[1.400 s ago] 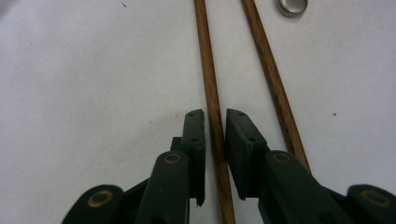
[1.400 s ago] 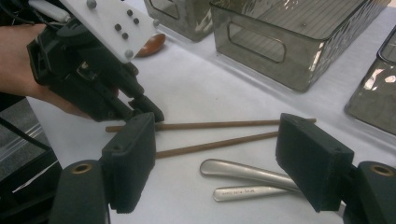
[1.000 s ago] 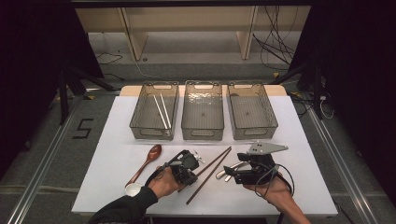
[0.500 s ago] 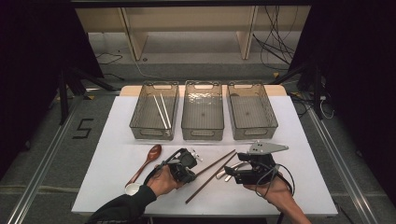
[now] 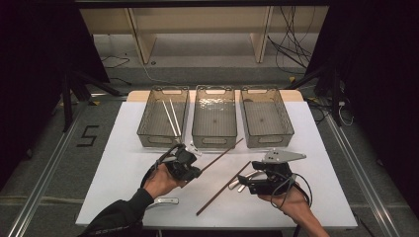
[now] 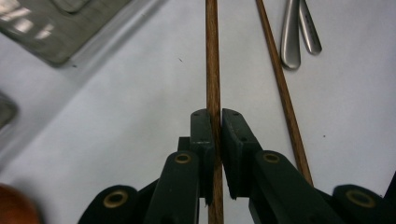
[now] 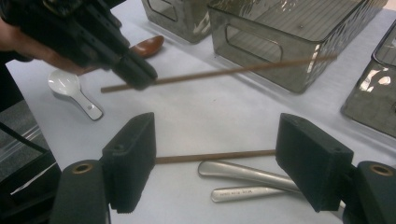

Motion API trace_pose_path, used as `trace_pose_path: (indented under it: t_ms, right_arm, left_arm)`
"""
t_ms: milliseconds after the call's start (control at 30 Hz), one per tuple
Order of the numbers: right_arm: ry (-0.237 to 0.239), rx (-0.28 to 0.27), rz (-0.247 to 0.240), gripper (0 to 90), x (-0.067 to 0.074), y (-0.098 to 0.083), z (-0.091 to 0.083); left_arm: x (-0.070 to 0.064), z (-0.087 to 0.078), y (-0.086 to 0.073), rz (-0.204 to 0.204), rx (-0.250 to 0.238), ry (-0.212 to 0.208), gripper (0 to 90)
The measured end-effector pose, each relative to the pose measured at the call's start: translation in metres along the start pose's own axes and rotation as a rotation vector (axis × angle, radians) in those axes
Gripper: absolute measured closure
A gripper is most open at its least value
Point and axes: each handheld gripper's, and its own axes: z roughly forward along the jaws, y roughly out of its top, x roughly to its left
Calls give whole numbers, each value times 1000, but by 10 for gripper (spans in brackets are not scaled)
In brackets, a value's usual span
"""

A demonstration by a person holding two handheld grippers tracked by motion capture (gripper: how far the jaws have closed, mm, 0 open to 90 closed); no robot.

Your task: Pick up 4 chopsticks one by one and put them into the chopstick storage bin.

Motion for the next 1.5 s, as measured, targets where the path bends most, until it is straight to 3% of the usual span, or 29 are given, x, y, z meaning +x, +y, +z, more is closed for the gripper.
trace_pose_path:
  t_ms: [267, 533, 933, 1300, 1500]
  right_arm:
    - [-3, -6, 2, 298, 0, 0, 0]
    - [-6, -5, 6, 298, -1, 0, 0]
    - [-10, -21, 15, 298, -2, 0, -2]
    - [-7, -15, 17, 298, -3, 0, -1]
    - [-7, -15, 17, 298, -3, 0, -1]
  left_arm:
    - [18, -28, 3, -34, -84, 19, 831]
    - [45, -56, 4, -100, -176, 62, 831]
    - [82, -75, 7, -171, -257, 128, 831]
    - [125, -83, 17, -227, -272, 209, 831]
    - [139, -85, 24, -241, -281, 234, 831]
